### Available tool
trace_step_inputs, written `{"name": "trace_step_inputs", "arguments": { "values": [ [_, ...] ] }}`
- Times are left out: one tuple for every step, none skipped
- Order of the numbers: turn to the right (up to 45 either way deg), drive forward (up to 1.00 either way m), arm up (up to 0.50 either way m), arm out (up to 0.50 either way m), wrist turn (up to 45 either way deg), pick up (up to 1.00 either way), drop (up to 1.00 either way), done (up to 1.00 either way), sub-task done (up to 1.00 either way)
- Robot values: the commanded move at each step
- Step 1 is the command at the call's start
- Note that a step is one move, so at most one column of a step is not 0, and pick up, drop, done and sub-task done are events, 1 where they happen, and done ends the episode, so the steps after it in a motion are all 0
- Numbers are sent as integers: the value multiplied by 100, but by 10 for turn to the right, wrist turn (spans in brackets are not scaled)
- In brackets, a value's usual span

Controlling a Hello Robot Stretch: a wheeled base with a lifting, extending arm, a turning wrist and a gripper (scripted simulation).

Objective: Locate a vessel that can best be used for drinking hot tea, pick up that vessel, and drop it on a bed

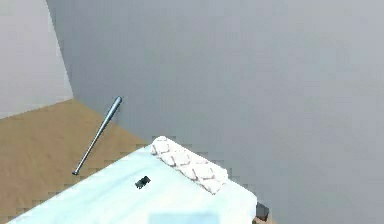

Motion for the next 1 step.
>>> {"name": "trace_step_inputs", "arguments": {
  "values": [
    [390, 0, 0, 0, 0, 0, 0, 0, 0]
  ]
}}
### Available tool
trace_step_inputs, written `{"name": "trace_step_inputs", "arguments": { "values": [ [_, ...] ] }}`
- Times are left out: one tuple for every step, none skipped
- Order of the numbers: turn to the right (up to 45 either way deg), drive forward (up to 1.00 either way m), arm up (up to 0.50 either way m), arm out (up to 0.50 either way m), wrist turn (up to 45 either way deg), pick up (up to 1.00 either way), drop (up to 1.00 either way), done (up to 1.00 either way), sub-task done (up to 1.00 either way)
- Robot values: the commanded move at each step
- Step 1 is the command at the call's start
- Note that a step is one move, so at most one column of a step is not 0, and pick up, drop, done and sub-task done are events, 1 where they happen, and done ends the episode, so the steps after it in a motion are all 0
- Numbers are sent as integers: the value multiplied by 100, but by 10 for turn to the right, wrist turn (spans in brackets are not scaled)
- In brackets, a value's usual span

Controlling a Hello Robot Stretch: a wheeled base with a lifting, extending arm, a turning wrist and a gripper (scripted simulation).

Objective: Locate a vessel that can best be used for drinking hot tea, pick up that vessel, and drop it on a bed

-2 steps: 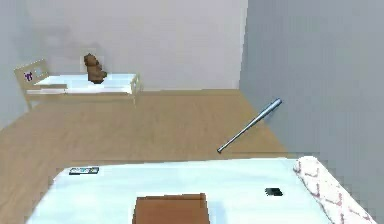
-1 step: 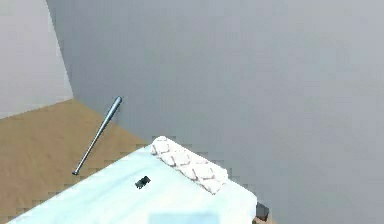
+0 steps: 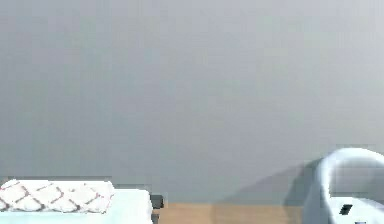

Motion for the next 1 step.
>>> {"name": "trace_step_inputs", "arguments": {
  "values": [
    [-450, 0, 0, 0, 0, 0, 0, 0, 0]
  ]
}}
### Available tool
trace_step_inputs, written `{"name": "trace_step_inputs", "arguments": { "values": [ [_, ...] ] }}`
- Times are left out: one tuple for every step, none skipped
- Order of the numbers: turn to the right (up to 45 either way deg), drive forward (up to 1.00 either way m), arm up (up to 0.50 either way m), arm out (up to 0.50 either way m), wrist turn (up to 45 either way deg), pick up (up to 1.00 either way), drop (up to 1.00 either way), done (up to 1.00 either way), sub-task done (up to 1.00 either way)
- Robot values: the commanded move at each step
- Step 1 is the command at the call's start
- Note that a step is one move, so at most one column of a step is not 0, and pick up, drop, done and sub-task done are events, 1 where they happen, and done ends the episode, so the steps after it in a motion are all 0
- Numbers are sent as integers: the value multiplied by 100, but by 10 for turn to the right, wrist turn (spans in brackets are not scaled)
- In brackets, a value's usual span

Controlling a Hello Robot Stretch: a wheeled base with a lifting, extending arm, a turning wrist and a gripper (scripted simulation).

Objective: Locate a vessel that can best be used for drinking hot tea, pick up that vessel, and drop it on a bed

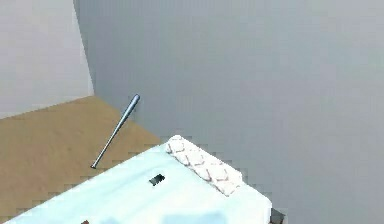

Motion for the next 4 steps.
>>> {"name": "trace_step_inputs", "arguments": {
  "values": [
    [-450, 0, 0, 0, 0, 0, 0, 0, 0],
    [-450, 0, 0, 0, 0, 0, 0, 0, 0],
    [-210, 0, 0, 0, 0, 0, 0, 0, 0],
    [0, 0, 0, 46, 0, 0, 0, 0, 0]
  ]
}}
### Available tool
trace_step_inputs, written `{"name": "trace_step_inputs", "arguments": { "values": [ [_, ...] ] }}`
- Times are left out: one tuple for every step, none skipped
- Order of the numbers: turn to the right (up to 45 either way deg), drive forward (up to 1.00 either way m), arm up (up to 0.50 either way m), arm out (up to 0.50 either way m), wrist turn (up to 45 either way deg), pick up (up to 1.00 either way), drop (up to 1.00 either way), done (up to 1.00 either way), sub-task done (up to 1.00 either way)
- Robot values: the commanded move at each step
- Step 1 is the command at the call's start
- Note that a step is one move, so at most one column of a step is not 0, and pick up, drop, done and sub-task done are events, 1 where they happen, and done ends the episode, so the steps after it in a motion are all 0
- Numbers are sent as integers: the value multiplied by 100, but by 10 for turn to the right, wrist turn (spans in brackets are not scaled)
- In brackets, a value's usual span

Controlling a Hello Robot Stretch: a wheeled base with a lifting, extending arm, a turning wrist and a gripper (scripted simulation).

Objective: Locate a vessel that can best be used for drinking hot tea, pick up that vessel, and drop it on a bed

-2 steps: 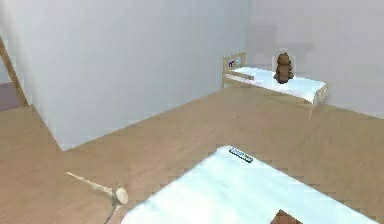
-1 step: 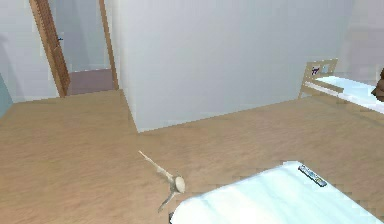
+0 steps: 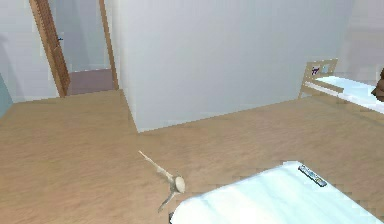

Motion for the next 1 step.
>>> {"name": "trace_step_inputs", "arguments": {
  "values": [
    [0, 0, 0, 0, 450, 0, 0, 0, 0]
  ]
}}
